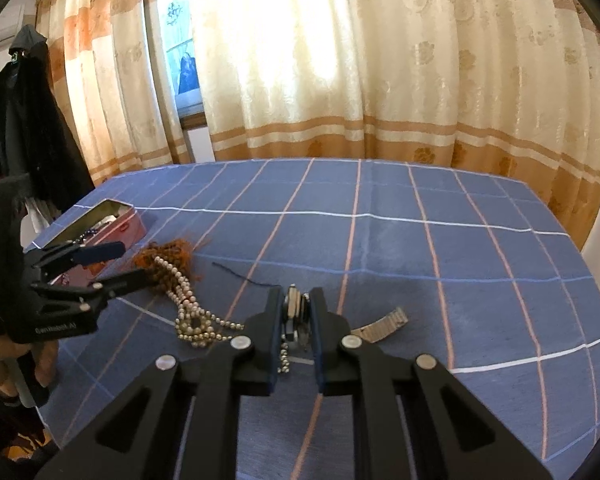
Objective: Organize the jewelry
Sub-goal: 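Grasp the silver chain with the left tool while the right tool holds the watch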
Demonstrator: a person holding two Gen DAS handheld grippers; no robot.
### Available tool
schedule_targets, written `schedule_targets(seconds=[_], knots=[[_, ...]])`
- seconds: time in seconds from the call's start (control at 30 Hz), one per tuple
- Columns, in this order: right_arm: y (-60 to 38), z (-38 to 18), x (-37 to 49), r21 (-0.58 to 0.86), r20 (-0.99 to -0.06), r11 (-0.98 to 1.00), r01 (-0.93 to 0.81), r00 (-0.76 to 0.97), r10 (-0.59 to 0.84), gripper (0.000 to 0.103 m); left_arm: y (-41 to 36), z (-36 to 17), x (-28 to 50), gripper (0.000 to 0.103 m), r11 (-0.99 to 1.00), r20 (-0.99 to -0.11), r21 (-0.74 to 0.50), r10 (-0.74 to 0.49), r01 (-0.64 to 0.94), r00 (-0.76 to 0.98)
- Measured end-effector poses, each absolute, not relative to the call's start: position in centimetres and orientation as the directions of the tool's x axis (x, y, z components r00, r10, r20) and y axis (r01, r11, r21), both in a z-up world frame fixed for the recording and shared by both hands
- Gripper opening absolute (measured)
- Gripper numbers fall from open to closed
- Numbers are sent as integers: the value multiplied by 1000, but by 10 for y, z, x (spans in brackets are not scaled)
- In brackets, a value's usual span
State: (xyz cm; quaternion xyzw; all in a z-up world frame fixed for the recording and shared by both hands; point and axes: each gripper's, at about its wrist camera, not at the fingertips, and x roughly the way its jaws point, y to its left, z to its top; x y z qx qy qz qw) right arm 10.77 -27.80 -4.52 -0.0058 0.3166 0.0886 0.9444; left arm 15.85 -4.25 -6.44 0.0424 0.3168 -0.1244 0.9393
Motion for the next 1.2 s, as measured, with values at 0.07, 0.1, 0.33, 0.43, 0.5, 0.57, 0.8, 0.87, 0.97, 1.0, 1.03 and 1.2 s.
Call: schedule_targets(seconds=[0.07,0.1,0.33,0.43,0.5,0.57,0.8,0.87,0.97,1.0,1.03,1.2], knots=[[-281,-42,105,46,-591,986,-163,791,158,15,-52,-63,160,68,959,-609,1,-225,285,760],[-282,-42,105,45,-592,986,-160,791,155,15,-58,-62,160,68,955,-611,6,-232,298,757],[-294,-46,106,45,-597,992,-121,793,124,15,-115,-69,181,68,890,-666,-35,-360,454,653],[-301,-46,105,54,-595,993,-105,795,116,15,-136,-78,190,68,867,-702,-57,-387,495,597],[-305,-46,104,58,-593,993,-100,797,115,15,-145,-79,190,65,856,-710,-53,-394,515,583],[-307,-46,103,60,-592,993,-100,798,116,15,-151,-79,191,61,846,-711,-53,-405,531,575],[-309,-48,103,71,-591,992,-105,796,126,15,-174,-89,194,8,801,-760,-28,-406,598,508],[-308,-47,101,72,-590,992,-107,797,129,15,-172,-88,193,8,817,-753,5,-377,577,539],[-306,-45,100,67,-586,991,-116,799,133,15,-160,-79,187,8,835,-715,22,-371,549,592],[-305,-43,99,63,-585,991,-119,800,133,15,-156,-74,184,8,841,-700,24,-372,540,610],[-304,-42,100,62,-584,991,-122,801,136,15,-150,-68,182,8,846,-683,18,-379,532,625],[-300,-34,100,62,-575,989,-134,805,145,15,-121,-36,171,8,879,-598,33,-364,477,714]])
